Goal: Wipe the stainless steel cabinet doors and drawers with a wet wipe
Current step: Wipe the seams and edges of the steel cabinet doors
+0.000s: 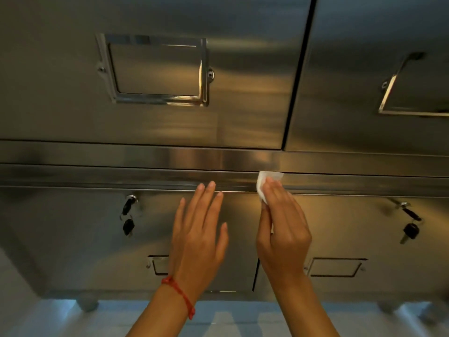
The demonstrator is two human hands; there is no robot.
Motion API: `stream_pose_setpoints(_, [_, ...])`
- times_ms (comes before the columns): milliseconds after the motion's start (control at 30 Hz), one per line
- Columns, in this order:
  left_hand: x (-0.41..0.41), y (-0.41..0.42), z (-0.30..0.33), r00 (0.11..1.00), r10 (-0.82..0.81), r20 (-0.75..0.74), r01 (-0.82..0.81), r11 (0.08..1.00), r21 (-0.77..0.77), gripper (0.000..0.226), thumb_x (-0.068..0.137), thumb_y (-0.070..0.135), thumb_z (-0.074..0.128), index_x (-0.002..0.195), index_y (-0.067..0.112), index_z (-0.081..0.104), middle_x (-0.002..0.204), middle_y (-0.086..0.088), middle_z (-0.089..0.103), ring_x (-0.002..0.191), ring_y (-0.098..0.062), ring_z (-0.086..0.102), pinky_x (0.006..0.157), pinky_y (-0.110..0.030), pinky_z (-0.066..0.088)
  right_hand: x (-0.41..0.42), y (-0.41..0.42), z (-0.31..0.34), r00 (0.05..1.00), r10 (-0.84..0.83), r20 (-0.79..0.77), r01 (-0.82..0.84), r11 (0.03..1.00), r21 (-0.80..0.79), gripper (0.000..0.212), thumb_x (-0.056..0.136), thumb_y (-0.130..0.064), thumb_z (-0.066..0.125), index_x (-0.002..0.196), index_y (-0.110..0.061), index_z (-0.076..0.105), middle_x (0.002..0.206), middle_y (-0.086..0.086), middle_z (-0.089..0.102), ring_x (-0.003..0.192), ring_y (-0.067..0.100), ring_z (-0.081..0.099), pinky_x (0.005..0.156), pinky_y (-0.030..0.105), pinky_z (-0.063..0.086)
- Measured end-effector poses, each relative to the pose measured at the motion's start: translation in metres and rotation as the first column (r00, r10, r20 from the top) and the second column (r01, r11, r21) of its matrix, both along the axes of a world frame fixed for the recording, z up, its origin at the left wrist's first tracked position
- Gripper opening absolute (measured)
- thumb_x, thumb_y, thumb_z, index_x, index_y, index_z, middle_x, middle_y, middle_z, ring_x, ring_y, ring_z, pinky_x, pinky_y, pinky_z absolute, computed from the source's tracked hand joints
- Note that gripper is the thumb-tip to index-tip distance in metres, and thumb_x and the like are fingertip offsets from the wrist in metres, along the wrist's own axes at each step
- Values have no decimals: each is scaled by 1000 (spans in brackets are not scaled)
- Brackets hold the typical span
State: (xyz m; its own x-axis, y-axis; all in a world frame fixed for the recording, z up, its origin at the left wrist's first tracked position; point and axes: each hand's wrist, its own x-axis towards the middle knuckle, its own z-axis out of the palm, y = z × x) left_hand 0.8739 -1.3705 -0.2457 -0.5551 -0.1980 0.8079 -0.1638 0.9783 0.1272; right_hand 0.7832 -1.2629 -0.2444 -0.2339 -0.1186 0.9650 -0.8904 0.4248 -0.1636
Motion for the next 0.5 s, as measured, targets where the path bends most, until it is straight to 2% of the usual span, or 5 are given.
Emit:
stream_pose_setpoints(133, [6, -14, -5, 998, 54, 35, -53, 998, -14, 50, 85, 23, 39, 124, -3, 57, 135, -19, 50, 126, -39, 43, 97, -62, 37, -4, -11, -5, 996, -69, -55, 70, 997, 24, 29, 84, 5, 57, 112, 5, 64, 119, 17, 63, 113, 28, 59, 87, 45, 53])
stream_pose_setpoints(367, [8, -30, -10, 994, 87, 68, -86, 996, -24, 54, 83, 26, 38, 125, -3, 56, 134, -19, 51, 124, -38, 46, 94, -62, 37, -14, -26, -8, 986, -147, -75, 151, 987, 47, 30, 87, -1, 54, 115, 3, 64, 121, 16, 62, 114, 27, 58, 90, 44, 52])
stream_pose_setpoints(500, [9, -42, -18, 987, 120, 105, -116, 992, -45, 56, 83, 29, 37, 128, -1, 54, 137, -17, 48, 125, -36, 45, 95, -62, 34, -10, -39, -10, 971, -181, -155, 190, 981, 46, 32, 83, 2, 56, 114, 1, 65, 121, 15, 61, 114, 26, 58, 92, 43, 51])
